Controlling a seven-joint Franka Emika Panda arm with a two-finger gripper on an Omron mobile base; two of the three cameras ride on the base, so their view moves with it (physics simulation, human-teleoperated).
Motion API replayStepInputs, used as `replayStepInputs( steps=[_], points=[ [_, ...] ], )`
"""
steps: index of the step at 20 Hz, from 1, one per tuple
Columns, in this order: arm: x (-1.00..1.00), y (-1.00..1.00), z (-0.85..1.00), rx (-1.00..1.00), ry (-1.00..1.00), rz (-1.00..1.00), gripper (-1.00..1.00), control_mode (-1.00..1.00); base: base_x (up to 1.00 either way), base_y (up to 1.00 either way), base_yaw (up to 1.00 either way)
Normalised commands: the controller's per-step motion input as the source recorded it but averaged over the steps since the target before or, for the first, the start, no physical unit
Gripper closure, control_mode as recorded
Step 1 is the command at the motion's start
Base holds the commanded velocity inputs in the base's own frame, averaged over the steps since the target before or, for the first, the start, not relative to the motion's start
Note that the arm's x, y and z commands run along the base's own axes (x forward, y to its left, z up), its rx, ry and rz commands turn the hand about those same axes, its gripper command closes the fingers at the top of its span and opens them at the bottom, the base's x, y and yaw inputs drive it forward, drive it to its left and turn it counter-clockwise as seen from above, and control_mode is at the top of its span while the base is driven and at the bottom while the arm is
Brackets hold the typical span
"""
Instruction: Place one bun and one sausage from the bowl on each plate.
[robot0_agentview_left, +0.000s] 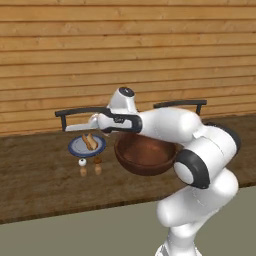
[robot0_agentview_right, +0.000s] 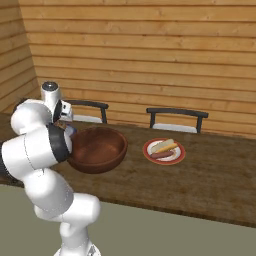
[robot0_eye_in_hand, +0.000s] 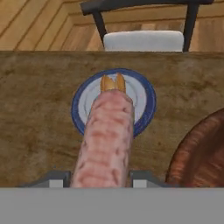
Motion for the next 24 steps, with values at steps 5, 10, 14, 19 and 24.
replayStepInputs(
  steps=[5,10,14,19,24],
  points=[
    [0.0,0.81,-0.37,-0.27,0.08,0.38,1.0,-1.0,0.0,0.0,0.0],
    [0.16,0.83,-0.11,-0.32,0.05,0.03,1.0,-1.0,0.0,0.0,0.0],
    [0.15,0.11,-0.1,-0.06,0.0,0.0,1.0,-1.0,0.0,0.0,0.0],
    [0.56,0.06,-0.5,-0.11,-0.02,0.0,1.0,-1.0,0.0,0.0,0.0],
    [0.56,0.44,-0.34,-0.08,0.0,-0.07,1.0,-1.0,0.0,0.0,0.0]
  ],
)
